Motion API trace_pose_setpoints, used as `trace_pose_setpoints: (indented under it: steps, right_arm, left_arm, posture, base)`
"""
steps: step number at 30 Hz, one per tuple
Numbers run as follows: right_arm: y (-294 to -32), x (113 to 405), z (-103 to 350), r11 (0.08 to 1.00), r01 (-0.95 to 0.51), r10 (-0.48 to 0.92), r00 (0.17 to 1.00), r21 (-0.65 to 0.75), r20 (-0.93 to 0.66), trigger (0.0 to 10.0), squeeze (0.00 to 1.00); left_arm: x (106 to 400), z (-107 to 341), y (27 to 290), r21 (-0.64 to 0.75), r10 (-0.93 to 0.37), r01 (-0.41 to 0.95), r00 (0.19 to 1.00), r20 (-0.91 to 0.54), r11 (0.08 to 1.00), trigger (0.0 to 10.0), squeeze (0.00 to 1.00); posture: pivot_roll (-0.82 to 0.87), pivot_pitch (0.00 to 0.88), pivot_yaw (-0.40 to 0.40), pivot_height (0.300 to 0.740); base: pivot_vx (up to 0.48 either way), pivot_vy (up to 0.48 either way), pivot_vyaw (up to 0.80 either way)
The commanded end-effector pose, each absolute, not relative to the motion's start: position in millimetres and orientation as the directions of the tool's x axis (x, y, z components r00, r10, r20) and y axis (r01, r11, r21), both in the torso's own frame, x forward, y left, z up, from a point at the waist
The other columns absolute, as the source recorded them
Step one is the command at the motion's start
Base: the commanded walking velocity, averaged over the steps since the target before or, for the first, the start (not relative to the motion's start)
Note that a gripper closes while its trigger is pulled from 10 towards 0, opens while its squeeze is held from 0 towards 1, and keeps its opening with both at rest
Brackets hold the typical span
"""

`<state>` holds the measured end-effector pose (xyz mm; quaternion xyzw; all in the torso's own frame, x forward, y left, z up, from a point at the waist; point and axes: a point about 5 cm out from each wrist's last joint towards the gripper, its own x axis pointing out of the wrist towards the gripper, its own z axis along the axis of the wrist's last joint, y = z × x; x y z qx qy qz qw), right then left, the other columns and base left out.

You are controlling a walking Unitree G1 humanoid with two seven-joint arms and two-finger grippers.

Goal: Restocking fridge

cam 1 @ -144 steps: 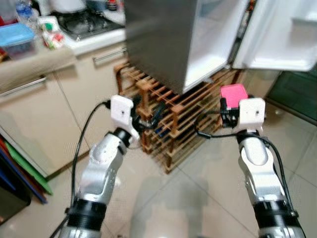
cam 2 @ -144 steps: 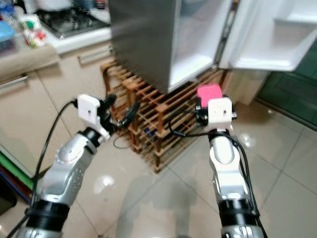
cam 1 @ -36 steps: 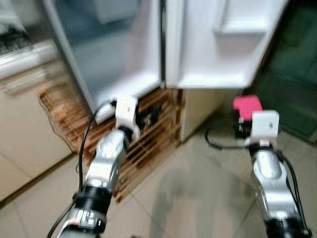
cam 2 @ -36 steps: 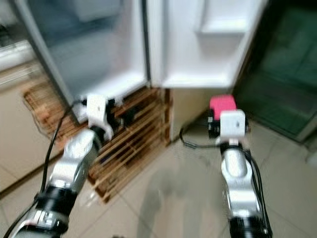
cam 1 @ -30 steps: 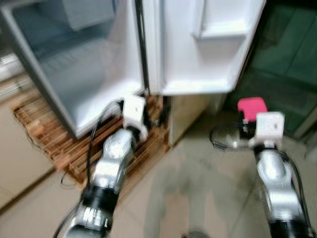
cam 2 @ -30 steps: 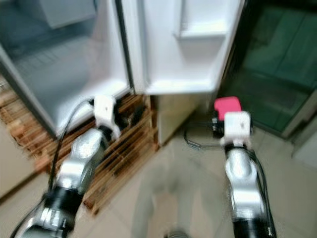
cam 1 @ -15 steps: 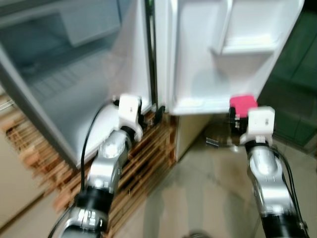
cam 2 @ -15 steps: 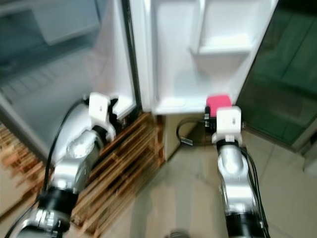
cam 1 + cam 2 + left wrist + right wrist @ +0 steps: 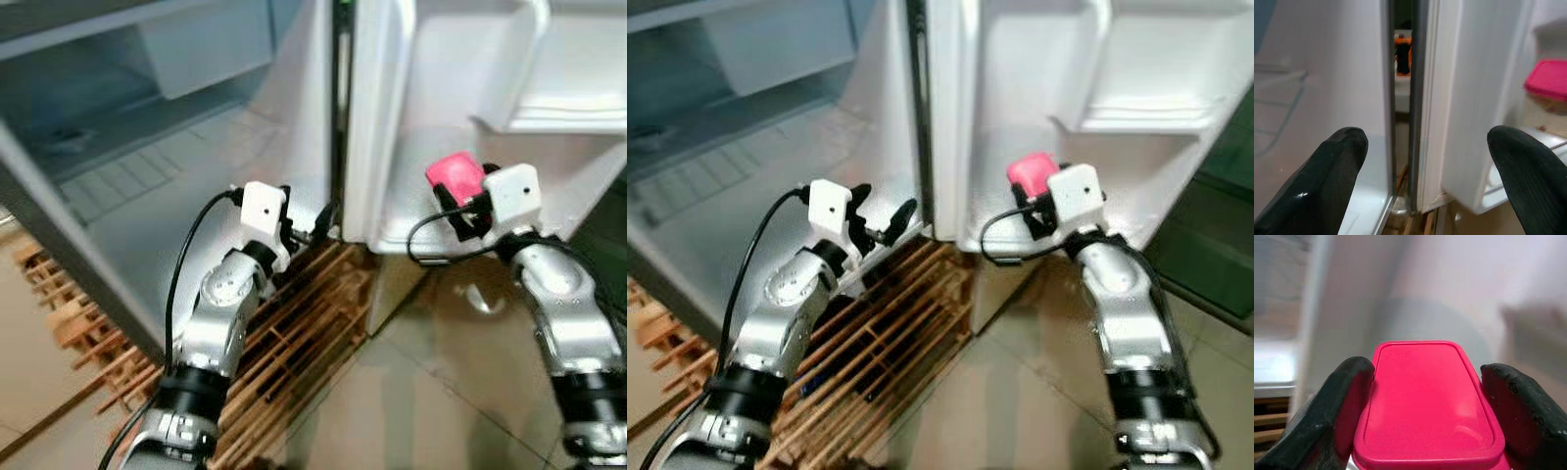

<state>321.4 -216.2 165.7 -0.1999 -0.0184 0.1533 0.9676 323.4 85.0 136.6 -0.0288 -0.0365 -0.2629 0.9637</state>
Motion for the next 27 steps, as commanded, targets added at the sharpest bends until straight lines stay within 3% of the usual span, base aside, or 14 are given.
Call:
trace_pose_setpoints:
  steps: [1,4,11,18,27]
  right_arm:
    - [-210,324,169,0.856,-0.339,0.353,0.935,-0.392,-0.037,0.0,0.00]
    - [-208,326,160,0.778,-0.455,0.443,0.886,-0.433,-0.135,0.0,0.00]
    - [-205,333,155,0.647,-0.552,0.526,0.822,-0.526,-0.217,0.0,0.00]
    - [-205,338,153,0.574,-0.582,0.556,0.793,-0.576,-0.248,0.0,0.00]
    - [-185,339,167,0.430,-0.631,0.672,0.701,-0.646,-0.238,0.0,0.00]
  left_arm:
    - [324,140,84,-0.030,-0.511,0.515,0.855,0.093,0.857,10.0,0.00]
    - [324,141,86,-0.022,-0.495,0.499,0.863,0.101,0.866,10.0,0.00]
    - [322,142,90,-0.015,-0.495,0.499,0.863,0.099,0.867,10.0,0.00]
    - [311,142,99,-0.031,-0.523,0.529,0.846,0.108,0.848,10.0,0.00]
    - [291,141,113,-0.021,-0.523,0.526,0.849,0.073,0.850,10.0,0.00]
  posture:
    - [-0.16,0.000,0.046,0.740]
    - [-0.15,0.000,0.044,0.740]
    - [-0.13,0.000,0.042,0.740]
    - [-0.09,0.041,0.032,0.740]
    - [-0.04,0.114,0.044,0.740]
  base:
    - [0.360,-0.311,0.00]
    - [0.243,-0.206,0.00]
    - [0.000,0.000,0.00]
    - [0.000,0.000,0.00]
    - [0.000,0.000,0.00]
